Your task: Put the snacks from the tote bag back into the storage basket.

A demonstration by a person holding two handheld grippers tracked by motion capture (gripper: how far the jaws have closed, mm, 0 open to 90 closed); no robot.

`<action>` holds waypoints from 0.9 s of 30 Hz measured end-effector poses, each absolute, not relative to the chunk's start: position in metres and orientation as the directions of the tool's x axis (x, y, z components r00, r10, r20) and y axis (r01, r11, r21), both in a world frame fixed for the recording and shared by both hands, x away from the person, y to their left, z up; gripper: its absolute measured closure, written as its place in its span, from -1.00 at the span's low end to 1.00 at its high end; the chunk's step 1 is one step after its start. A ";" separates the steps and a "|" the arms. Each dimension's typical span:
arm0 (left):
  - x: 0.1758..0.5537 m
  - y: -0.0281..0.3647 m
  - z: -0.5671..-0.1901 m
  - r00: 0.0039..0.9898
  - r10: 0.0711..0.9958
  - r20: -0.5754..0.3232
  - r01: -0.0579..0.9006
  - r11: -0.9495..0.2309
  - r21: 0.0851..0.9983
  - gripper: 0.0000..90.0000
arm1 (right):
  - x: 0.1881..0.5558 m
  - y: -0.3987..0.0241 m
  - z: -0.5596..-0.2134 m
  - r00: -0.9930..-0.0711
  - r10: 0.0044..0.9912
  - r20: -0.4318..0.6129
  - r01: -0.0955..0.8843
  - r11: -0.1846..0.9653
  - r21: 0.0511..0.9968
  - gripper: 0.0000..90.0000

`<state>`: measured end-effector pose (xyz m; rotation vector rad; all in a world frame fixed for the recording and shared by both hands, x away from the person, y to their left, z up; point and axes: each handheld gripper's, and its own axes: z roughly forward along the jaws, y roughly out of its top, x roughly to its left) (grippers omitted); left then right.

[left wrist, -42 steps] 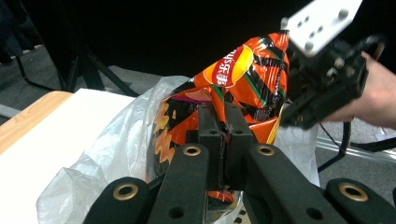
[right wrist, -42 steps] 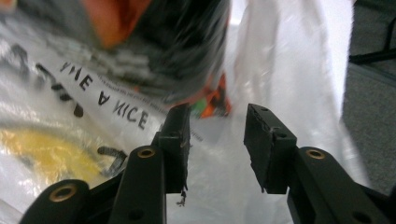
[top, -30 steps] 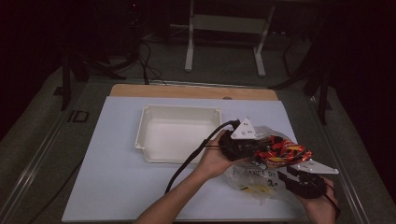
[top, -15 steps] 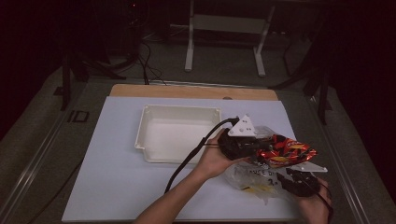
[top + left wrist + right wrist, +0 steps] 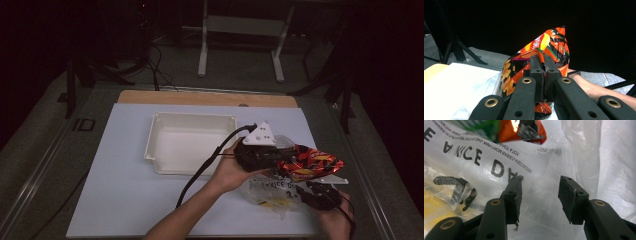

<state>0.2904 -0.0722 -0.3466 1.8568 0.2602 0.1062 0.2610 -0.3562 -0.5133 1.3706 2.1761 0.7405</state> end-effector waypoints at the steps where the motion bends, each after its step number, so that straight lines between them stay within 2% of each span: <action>1: 0.290 -0.072 -0.346 0.971 0.230 -0.063 0.127 -0.274 0.953 0.98 | 0.261 -0.356 -0.514 -0.396 0.914 -0.095 0.666 0.356 0.655 0.19; 27: 0.286 -0.074 -0.333 0.975 0.193 -0.108 0.152 -0.228 0.962 0.98 | 0.268 -0.362 -0.524 -0.373 0.927 -0.038 0.680 0.302 0.668 0.18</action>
